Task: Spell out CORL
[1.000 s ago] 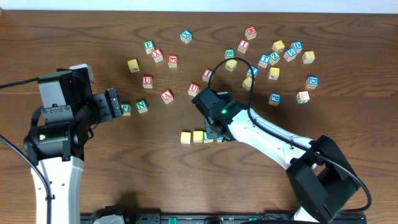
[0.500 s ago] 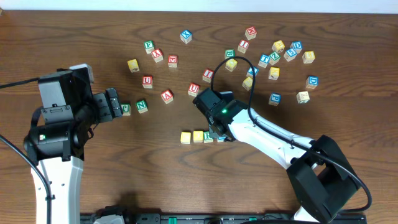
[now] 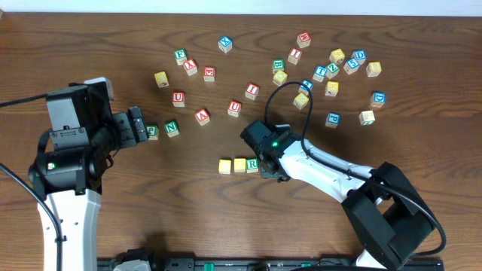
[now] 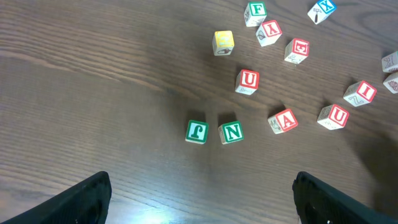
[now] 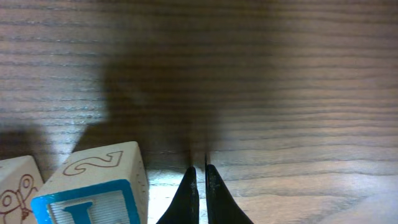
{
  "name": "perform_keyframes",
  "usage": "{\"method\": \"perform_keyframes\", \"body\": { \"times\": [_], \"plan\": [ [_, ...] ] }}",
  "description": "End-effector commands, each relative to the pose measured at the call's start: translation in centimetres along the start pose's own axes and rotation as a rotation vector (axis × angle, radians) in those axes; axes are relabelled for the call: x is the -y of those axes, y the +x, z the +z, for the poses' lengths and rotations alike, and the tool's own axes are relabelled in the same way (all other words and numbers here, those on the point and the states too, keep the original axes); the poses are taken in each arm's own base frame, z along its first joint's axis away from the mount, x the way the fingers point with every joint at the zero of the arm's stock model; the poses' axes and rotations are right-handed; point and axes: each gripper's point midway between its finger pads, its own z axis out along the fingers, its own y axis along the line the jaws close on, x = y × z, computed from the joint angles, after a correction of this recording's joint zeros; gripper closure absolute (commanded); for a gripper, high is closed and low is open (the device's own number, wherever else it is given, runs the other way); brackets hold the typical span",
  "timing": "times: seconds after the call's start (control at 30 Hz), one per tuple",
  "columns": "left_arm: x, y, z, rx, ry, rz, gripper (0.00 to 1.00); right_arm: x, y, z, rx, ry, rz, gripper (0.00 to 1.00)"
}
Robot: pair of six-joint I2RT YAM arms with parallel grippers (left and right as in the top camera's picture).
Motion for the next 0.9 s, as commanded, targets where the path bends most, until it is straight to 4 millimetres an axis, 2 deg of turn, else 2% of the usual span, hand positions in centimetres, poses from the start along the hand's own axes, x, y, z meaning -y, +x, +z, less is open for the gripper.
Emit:
{"method": "perform_keyframes", "body": {
  "times": [0.0,0.87],
  "plan": [
    [0.2,-0.7,-0.6,0.022,0.011,0.006,0.08,-0.5,0.0,0.3,-0.007,-0.026,0.006,0.99],
    [0.2,-0.7,-0.6,0.022,0.011,0.006,0.08,-2.5,-0.4,0.2,0.002,-0.119,-0.028,0.99]
  ]
}}
